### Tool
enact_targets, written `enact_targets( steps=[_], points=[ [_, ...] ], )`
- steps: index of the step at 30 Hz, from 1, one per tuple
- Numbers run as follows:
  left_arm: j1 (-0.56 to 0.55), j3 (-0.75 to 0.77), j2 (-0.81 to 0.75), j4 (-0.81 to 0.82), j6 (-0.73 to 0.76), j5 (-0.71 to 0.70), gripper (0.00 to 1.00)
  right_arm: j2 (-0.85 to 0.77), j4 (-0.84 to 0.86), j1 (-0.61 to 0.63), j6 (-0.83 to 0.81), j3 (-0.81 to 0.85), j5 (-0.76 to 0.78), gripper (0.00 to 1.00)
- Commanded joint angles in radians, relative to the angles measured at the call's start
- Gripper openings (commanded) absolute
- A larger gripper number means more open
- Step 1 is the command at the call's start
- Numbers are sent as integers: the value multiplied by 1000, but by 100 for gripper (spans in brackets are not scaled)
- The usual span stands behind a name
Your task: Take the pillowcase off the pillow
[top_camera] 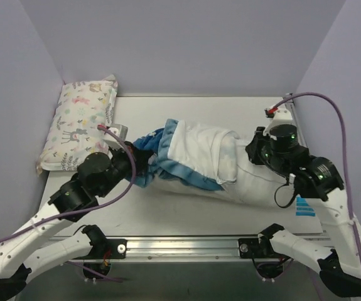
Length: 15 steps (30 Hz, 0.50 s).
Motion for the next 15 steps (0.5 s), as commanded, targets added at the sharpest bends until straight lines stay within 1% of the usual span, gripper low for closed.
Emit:
enact_targets(
  steps=[1, 2, 3, 4, 5, 6, 7, 8, 9, 10, 11, 12, 13, 14, 15],
  points=[
    [-18, 237, 53, -184, -4, -190, 0, -6, -40, -2, -18, 142, -14, 0],
    [1, 282, 102, -213, 1, -219, 0, 80, -35, -20, -25, 161, -30, 0],
    [25, 337, 159, -265, 6, -221, 0, 128, -24, -43, -22, 181, -64, 2],
    [60, 382, 281, -284, 6, -181, 0, 175, 27, -93, -16, 176, -111, 3],
    [111, 438, 336, -289, 1, -116, 0, 258, 63, -112, -10, 163, -159, 8],
    [205, 448, 427, -277, -32, -13, 0, 299, 93, -126, 4, 140, -200, 18],
    [255, 447, 466, -257, -45, 42, 0, 341, 144, -149, 7, 132, -219, 23],
    [296, 427, 503, -229, -54, 88, 0, 428, 164, -153, 11, 130, -230, 33],
    [374, 419, 570, -191, -86, 171, 0, 476, 187, -163, 14, 144, -240, 38],
    [405, 411, 603, -172, -99, 207, 0, 525, 189, -178, 16, 161, -247, 42],
    [425, 402, 633, -153, -106, 227, 0, 607, 192, -186, 16, 173, -253, 51],
    [455, 401, 664, -131, -115, 238, 0, 640, 198, -193, 25, 188, -263, 56],
    [465, 402, 717, -123, -116, 254, 0, 663, 201, -198, 28, 220, -267, 61],
    [472, 405, 739, -117, -114, 261, 0, 683, 201, -203, 30, 239, -262, 65],
    [476, 410, 758, -111, -112, 262, 1, 676, 201, -203, 30, 251, -250, 74]
  ],
)
